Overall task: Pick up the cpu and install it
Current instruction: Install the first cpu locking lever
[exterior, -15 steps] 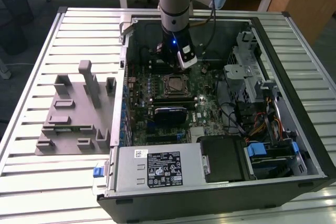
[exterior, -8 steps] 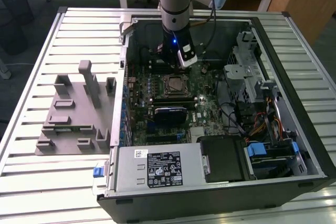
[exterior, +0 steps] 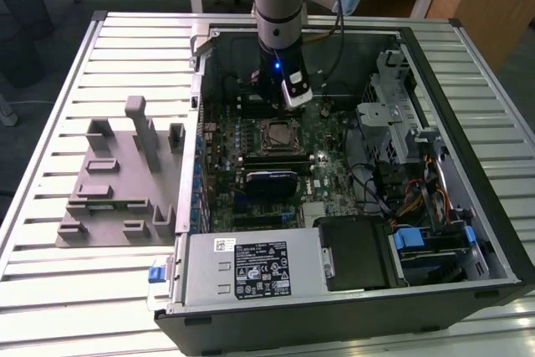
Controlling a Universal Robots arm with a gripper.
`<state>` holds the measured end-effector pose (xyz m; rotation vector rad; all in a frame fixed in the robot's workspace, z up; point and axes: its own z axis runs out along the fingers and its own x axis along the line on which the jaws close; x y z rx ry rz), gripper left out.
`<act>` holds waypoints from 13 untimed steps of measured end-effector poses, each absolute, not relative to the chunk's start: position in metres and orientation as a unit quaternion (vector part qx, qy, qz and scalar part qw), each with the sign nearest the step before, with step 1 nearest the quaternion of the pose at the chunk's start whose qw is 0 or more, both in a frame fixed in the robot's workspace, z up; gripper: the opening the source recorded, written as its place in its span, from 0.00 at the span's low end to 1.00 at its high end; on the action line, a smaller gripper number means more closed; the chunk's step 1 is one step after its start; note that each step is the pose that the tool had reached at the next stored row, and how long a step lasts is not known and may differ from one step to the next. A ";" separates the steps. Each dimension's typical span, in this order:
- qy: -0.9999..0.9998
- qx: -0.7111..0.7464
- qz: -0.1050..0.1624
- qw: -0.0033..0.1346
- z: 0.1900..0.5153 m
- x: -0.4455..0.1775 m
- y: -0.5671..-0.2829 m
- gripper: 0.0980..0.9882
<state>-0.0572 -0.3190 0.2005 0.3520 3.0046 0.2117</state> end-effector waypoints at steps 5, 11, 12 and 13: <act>0.988 0.130 0.069 0.055 0.200 -0.057 -0.315 0.01; 0.986 0.142 0.068 0.056 0.200 -0.057 -0.311 0.01; 0.986 0.142 0.068 0.057 0.199 -0.057 -0.311 0.01; 0.986 0.142 0.069 0.060 0.199 -0.057 -0.311 0.01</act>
